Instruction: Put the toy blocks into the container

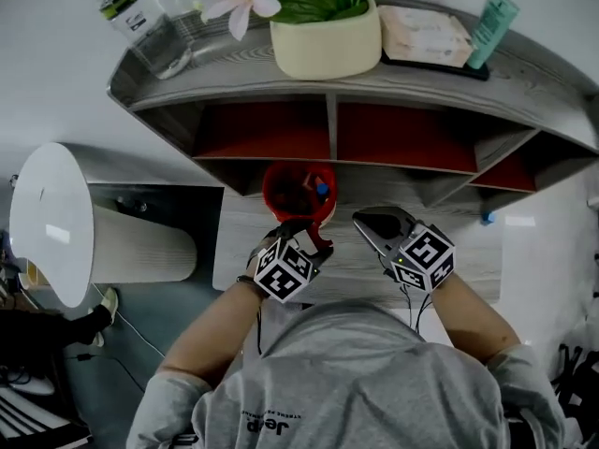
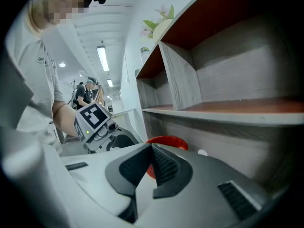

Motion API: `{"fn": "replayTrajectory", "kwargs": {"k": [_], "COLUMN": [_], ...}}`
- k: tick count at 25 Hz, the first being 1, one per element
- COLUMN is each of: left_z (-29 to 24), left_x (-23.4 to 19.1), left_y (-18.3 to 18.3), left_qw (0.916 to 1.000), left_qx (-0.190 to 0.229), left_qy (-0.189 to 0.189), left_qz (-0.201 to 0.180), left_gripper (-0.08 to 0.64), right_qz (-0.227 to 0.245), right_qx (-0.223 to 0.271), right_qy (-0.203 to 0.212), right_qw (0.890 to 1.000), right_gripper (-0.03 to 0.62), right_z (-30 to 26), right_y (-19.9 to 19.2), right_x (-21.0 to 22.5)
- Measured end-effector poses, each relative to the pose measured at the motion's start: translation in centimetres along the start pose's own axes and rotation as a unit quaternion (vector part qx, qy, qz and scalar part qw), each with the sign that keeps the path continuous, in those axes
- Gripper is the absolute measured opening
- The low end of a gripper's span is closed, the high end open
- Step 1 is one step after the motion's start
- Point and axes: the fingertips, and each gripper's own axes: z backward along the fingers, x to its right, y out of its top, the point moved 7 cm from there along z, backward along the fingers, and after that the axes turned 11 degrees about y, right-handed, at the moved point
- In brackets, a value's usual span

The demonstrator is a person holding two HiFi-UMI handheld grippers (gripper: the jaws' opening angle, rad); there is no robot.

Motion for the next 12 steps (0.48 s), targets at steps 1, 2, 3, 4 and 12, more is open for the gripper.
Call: {"fn": "replayTrajectory", "kwargs": {"k": [1,2,3,4,12], "left_z": [0.6,1.1,1.5,1.7,1.2], "left_x": [-0.9,-1.9,-2.8,-3.7,-8.8], "left_y": [0.6,1.1,1.5,1.8,2.7], "left_qw": [0.9999,0.9997,0.9994,0.9991,0.9975], "left_qx": [0.006,0.011,0.015,0.016,0.001], "left_qy": [0.010,0.021,0.030,0.039,0.070], "left_qz": [0.000,-0.001,-0.002,-0.002,-0.008], "left_gripper": [0.342,0.342,0.342,0.342,0.342], "right_qz": [0.007,0.014,0.019,0.024,0.041], "right_qx": [0.000,0.000,0.001,0.001,-0.005], "right_qy": [0.002,0.003,0.004,0.006,0.012], "right_qw": [1.000,1.000,1.000,1.000,0.999], "right_gripper": [0.000,0.000,0.000,0.000,0.000], "right_z": [-0.5,-0.9,-1.4,-1.9,-4.7], "right_y": [0.8,1.6,2.3,3.0,6.0], "right_x": [0.1,0.2,0.3,0.4,1.2]}}
